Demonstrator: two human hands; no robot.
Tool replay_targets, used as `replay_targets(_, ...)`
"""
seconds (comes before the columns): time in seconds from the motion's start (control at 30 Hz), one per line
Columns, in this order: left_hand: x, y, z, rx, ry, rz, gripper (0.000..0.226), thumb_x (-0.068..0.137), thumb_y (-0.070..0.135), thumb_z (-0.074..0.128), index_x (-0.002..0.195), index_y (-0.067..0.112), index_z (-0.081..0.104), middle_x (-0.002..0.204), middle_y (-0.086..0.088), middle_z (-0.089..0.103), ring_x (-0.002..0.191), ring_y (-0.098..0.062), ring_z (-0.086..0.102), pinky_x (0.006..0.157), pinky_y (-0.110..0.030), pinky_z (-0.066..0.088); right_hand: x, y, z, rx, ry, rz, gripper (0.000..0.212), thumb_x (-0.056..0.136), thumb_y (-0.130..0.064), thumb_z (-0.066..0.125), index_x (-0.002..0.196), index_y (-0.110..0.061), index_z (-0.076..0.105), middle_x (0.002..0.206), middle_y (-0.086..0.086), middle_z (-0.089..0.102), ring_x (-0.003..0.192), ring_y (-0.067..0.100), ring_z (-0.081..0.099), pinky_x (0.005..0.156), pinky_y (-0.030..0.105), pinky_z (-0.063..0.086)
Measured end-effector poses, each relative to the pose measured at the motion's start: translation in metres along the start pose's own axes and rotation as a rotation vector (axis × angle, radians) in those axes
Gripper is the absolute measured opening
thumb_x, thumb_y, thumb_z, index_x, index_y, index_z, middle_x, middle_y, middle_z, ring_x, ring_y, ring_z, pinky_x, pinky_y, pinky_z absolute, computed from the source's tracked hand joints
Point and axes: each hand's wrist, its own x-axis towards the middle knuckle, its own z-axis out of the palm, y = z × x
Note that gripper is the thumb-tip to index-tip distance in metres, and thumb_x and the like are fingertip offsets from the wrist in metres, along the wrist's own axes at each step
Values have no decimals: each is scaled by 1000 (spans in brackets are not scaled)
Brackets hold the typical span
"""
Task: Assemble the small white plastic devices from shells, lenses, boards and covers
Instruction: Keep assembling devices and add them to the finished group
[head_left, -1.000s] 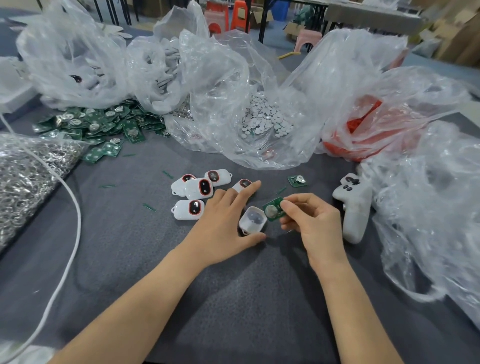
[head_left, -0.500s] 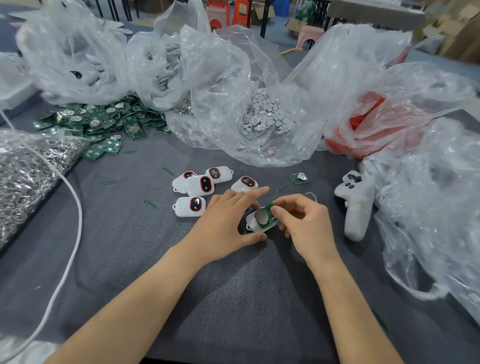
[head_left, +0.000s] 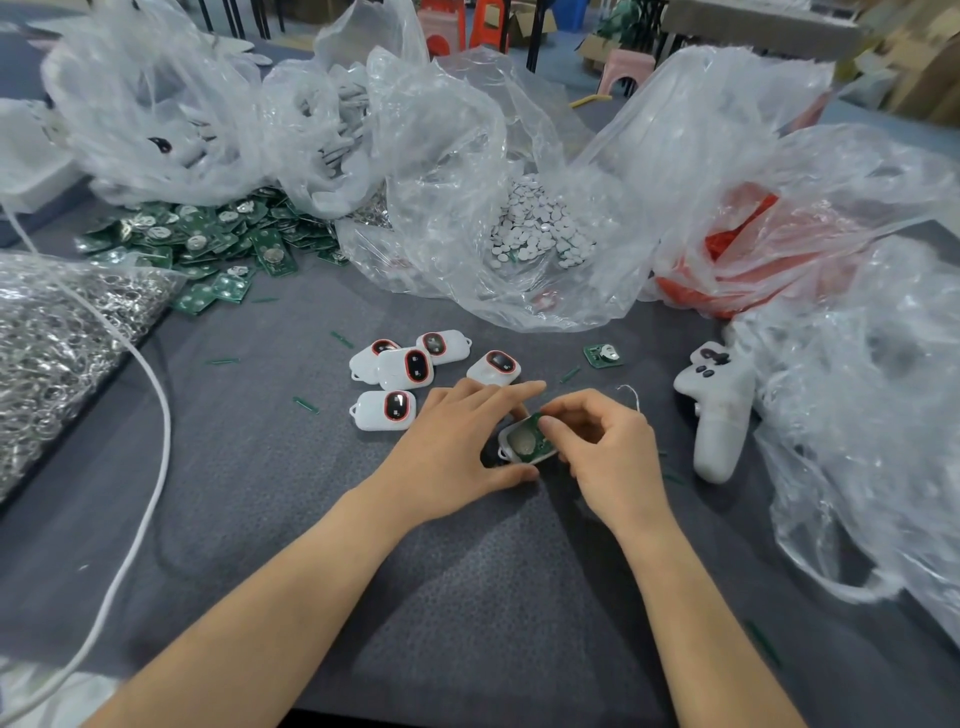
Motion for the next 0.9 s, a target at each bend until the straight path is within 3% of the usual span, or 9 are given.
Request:
replay_targets(0.2, 0, 0, 1, 15, 7, 4, 77, 76, 50, 71, 143, 36, 36, 118, 19, 57, 114, -7, 42, 91, -25, 26, -2, 0, 2, -96, 30, -48, 20, 81, -13, 72, 75, -30, 64, 70, -13, 68, 66, 0, 62, 63, 12, 47)
replay_targets(0.53, 1, -2, 2, 36, 16, 12, 75, 77, 53, 70, 142, 37, 37, 119, 19, 56, 112, -6, 42, 88, -24, 25, -3, -3, 6, -130, 100, -73, 15, 81, -9, 71, 79, -23, 65, 71, -14, 65, 67, -1, 60, 61, 6, 43)
replay_targets(0.7, -1, -2, 2, 21, 17, 18, 74, 77, 51, 70, 142, 35, 38, 119, 17, 57, 113, -8, 42, 90, -25, 26, -4, -4, 7, -159, 75, -71, 10, 82, -11, 71, 82, -20, 67, 73, -9, 67, 69, 2, 60, 63, 11, 46)
replay_targets(0.9, -1, -1, 1, 34, 15, 25, 73, 78, 51, 70, 142, 34, 39, 119, 15, 57, 113, -9, 43, 91, -26, 27, -4, -5, 6, -223, 97, -119, 10, 80, -9, 72, 80, -18, 67, 84, -5, 60, 73, 3, 57, 64, 9, 42)
